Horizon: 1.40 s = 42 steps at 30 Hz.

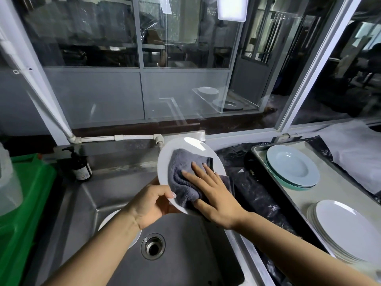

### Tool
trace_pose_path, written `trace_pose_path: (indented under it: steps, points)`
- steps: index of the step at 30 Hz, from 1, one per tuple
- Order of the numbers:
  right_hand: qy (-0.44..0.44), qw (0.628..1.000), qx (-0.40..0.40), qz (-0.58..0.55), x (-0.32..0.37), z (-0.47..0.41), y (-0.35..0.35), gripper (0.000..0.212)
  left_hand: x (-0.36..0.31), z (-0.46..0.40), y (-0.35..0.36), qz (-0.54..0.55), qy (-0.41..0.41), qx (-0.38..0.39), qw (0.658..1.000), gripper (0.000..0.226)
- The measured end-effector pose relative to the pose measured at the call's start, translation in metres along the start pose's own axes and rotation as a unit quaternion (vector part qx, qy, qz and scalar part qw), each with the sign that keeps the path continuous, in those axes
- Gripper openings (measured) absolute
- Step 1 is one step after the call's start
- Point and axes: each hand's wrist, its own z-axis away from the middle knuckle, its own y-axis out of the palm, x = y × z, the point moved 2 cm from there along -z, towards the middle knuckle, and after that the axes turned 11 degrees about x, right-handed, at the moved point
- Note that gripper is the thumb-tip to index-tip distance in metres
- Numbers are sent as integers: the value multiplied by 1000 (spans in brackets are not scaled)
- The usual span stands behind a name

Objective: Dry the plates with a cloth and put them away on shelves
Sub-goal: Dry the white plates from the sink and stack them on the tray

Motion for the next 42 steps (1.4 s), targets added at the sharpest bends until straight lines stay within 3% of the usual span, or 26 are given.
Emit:
trace_pose_path:
  steps: [9,17,22,30,42]
  points:
    - [30,997,-23,67,-2,-17,-5,76,8,10,-2,-22,-31,31,999,68]
    - [141,989,-35,8,-30,17,6,72,20,18,-5,-12,-42,42,998,59]
    - [159,977,-128,-60,-38,44,38,73,40,20,-11,2,-76,38,996,66]
    - [244,949,-198,9,-60,126,95,59,91,27,-22,24,-170,36,985,72]
    - [436,900,11,-6,-112,214,208,54,133,53,-53,48,-229,-60,971,54]
